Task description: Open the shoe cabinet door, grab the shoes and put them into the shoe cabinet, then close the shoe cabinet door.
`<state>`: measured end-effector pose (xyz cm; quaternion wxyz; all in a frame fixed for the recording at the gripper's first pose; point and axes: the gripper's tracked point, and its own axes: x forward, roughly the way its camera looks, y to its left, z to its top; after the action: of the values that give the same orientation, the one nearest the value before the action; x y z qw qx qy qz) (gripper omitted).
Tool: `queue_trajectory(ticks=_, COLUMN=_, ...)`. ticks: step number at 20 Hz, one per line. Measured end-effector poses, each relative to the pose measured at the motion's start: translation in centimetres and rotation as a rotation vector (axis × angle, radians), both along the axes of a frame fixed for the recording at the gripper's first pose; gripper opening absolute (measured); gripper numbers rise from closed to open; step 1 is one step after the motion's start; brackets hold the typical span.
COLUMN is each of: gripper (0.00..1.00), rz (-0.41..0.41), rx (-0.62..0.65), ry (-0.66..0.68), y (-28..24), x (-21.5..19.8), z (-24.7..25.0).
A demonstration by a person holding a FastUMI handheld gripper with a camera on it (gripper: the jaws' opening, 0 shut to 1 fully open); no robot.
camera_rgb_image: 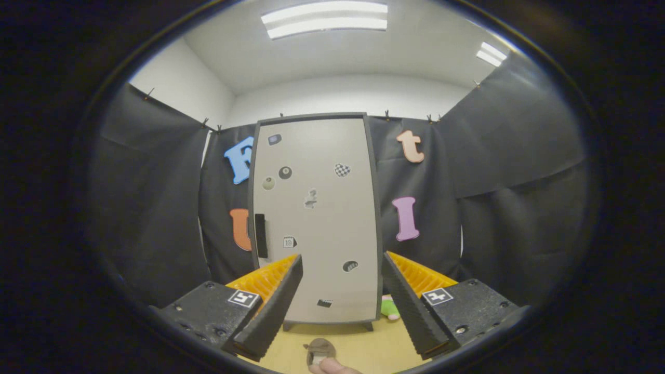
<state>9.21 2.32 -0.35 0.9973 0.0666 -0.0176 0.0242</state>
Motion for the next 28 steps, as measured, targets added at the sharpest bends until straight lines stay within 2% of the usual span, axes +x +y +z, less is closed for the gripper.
queue_trajectory(ticks=5, gripper=0.99, rz=0.088, rx=-0.034, ry=-0.007, y=4.3, x=7.7, z=-0.2)
queue_trajectory(ticks=8, gripper=0.99, rz=0.192, rx=-0.013, ry=0.042, y=8.7, x=11.5, z=-1.4)
queue_trajectory(ticks=10, gripper=0.99, rz=0.234, rx=0.018, ry=0.067, y=11.5, x=13.9, z=-1.9)
queue_trajectory(ticks=14, gripper=0.99, rz=0.244, rx=0.046, ry=0.126, y=15.8, x=18.0, z=-3.4)
queue_trajectory(ticks=16, gripper=0.95, rz=0.283, rx=0.062, ry=0.114, y=18.6, x=18.8, z=-3.1)
queue_trajectory(ticks=19, gripper=0.92, rz=0.305, rx=-0.038, ry=0.09, y=21.6, x=19.5, z=-2.9)
queue_trajectory(ticks=23, gripper=0.9, rz=0.233, rx=-0.139, ry=0.14, y=23.2, x=21.6, z=-4.5)
queue_trajectory(ticks=26, gripper=0.74, rz=0.147, rx=-0.146, ry=0.131, y=22.5, x=23.4, z=-3.9)
queue_trajectory(ticks=27, gripper=0.6, rz=0.119, rx=-0.133, ry=0.141, y=22.1, x=23.7, z=-3.8)
queue_trajectory(ticks=28, gripper=0.52, rz=0.119, rx=-0.118, ry=0.153, y=22.1, x=23.7, z=-3.5)
